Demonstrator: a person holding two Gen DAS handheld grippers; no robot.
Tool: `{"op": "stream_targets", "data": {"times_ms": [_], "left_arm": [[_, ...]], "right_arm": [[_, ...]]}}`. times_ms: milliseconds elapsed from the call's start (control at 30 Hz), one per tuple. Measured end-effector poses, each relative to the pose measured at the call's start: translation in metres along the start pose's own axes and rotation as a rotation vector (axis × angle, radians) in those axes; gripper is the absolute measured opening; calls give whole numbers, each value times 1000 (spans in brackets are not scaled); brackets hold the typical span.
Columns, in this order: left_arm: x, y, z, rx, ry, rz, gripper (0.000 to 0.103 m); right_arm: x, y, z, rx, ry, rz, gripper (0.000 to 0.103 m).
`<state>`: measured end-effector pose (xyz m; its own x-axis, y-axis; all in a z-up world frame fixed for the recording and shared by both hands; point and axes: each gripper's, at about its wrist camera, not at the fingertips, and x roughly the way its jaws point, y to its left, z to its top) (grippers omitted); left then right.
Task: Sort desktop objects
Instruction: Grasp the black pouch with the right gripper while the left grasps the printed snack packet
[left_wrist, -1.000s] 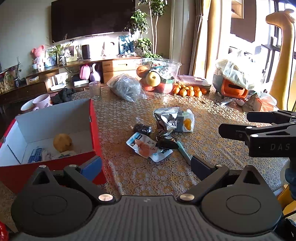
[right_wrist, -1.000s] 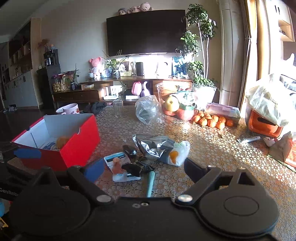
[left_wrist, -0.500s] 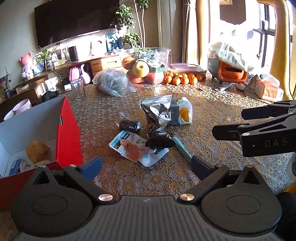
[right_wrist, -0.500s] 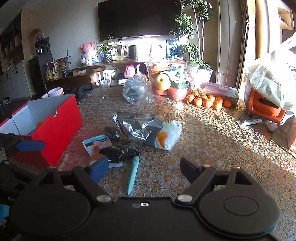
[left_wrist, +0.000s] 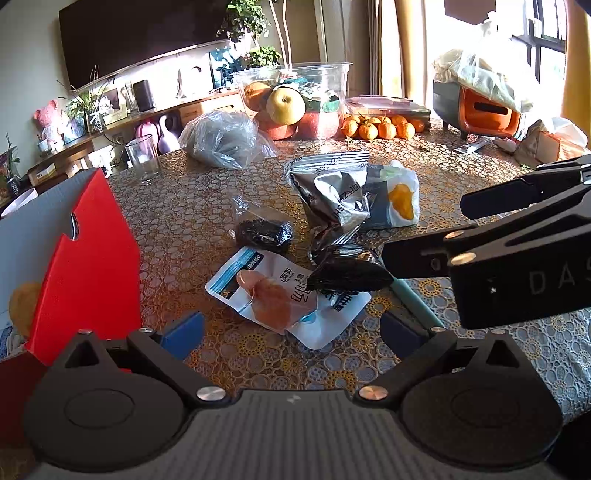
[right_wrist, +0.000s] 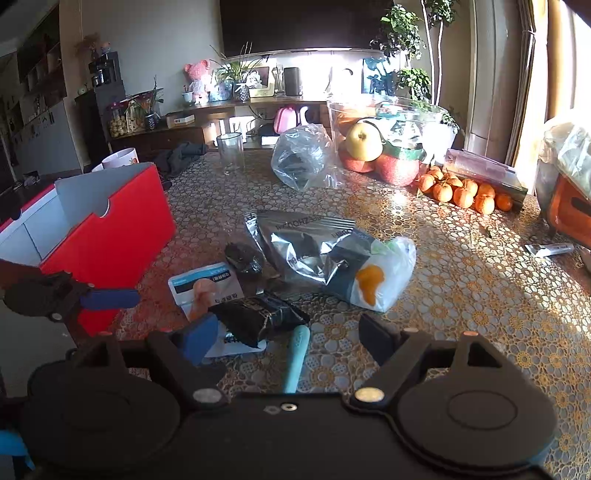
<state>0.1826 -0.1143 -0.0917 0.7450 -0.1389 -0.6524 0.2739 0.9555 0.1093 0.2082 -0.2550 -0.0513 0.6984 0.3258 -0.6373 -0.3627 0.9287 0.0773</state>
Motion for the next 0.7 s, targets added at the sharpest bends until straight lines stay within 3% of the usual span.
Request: {"op": "stream_targets", "data": {"times_ms": [167, 567, 700], "left_arm": [[12, 4, -1, 7, -10, 5, 102], [45, 15, 4, -57, 30, -72, 103], [50, 18, 4, -58, 13, -96, 103]], "right_arm": [[24, 7, 3, 1, 30, 25, 84], [68, 13, 8, 41, 99, 32, 83], [75, 8, 6, 64, 123, 47, 72]]}}
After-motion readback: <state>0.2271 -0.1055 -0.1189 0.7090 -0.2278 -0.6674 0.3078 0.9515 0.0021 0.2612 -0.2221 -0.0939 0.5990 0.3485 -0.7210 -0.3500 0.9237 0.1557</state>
